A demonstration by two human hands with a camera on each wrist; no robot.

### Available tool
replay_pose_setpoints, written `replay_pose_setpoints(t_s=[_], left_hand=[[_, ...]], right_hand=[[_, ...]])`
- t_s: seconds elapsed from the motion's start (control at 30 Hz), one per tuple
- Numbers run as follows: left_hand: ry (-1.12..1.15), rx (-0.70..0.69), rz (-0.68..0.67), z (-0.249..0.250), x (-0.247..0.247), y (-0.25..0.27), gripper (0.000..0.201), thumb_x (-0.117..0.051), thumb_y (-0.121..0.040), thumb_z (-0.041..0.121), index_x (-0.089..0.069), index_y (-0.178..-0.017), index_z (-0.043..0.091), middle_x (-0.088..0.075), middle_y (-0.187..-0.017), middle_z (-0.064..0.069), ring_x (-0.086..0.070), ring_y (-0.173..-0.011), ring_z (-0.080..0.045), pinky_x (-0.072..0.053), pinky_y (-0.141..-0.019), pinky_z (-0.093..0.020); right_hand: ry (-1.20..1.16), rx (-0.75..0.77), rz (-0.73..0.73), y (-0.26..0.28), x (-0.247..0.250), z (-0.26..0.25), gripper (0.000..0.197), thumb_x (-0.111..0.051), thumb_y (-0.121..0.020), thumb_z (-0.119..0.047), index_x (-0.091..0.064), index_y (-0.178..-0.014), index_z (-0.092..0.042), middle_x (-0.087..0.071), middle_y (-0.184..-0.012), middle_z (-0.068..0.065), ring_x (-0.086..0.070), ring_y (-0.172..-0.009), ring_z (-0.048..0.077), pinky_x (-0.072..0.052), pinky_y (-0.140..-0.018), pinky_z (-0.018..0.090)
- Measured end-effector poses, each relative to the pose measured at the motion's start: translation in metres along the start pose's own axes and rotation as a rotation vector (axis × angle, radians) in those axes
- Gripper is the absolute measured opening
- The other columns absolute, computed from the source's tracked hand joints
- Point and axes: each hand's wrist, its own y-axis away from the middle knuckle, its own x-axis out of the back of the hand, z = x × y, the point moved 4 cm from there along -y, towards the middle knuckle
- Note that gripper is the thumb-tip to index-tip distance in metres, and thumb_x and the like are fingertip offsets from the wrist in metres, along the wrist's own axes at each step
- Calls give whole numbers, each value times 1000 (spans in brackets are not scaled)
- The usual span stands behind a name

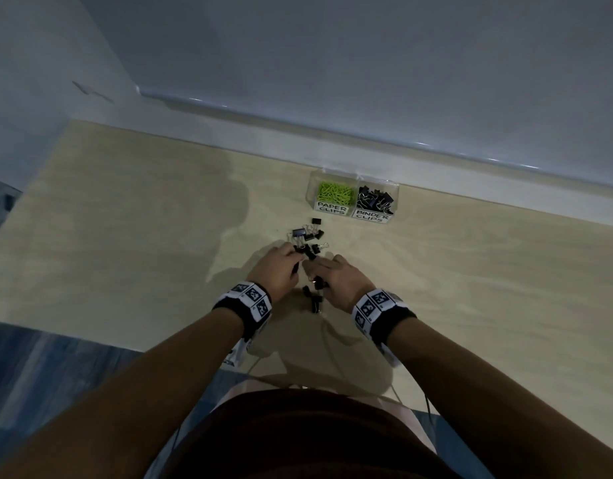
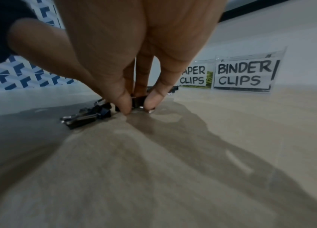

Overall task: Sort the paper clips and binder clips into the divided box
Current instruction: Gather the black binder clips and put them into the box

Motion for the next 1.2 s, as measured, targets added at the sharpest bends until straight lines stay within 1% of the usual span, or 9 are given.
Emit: replay_pose_setpoints(t_s=[0.2,0.33,0.47,0.57,0.73,0.93,1.03,1.13,1.2], left_hand=[[-161,-37,-50,2,7,-6,14,-51,-84,14,-57,-94,7,-55,-105,-11,-53,-95,-31,-44,-81,-38],[-170,-84,-56,3,17,-10,16,-52,-83,14,-60,-93,6,-57,-102,-9,-54,-92,-27,-43,-80,-35],[-182,-98,-140,7,25,-18,17,-52,-83,10,-63,-94,3,-56,-107,-10,-55,-94,-27,-45,-81,-35],[-207,-93,-169,2,24,-14,19,-53,-85,13,-65,-99,6,-54,-109,-8,-55,-94,-26,-46,-82,-35],[-158,-118,-151,-13,21,-1,31,-57,-87,18,-62,-118,13,-53,-119,-5,-54,-104,-23,-44,-92,-31],[-133,-134,-200,-14,14,5,34,-51,-91,21,-55,-124,13,-48,-126,-8,-51,-109,-25,-40,-96,-32],[-194,-140,-231,-15,8,4,38,-49,-91,27,-49,-127,15,-46,-127,-7,-50,-109,-25,-43,-95,-35],[-225,-155,-239,-14,8,1,38,-46,-93,31,-51,-125,11,-51,-123,-9,-52,-107,-27,-45,-91,-35],[-190,-156,-214,-17,15,-3,30,-51,-91,30,-58,-112,10,-55,-114,-10,-55,-101,-27,-46,-86,-35]], right_hand=[[6,-92,-39,10,4,13,44,-58,-83,-16,-47,-125,-9,-47,-127,14,-45,-113,32,-41,-90,37],[-73,-189,2,20,2,29,38,-60,-83,-23,-52,-118,-10,-49,-120,12,-46,-110,30,-41,-87,33],[-273,-314,190,32,8,52,24,-66,-77,-27,-61,-96,-13,-56,-98,7,-56,-89,27,-48,-76,32],[-446,-383,434,37,30,68,16,-69,-69,-14,-64,-84,-11,-62,-86,8,-60,-75,25,-53,-69,34],[-515,-423,715,21,95,96,19,-72,-70,-8,-63,-85,-13,-63,-83,3,-60,-72,16,-47,-65,17],[-234,-532,598,-13,119,110,31,-66,-78,-13,-58,-108,-10,-55,-111,8,-53,-99,24,-50,-86,30],[-154,-360,620,-17,100,77,27,-60,-82,-11,-59,-108,-14,-54,-118,6,-50,-110,23,-48,-91,29],[-189,-174,292,-34,59,40,41,-58,-82,-10,-54,-121,-23,-47,-130,2,-44,-120,23,-47,-97,35],[-105,-99,146,-46,37,23,53,-60,-83,-20,-45,-132,-28,-37,-143,1,-34,-126,27,-45,-98,44]])
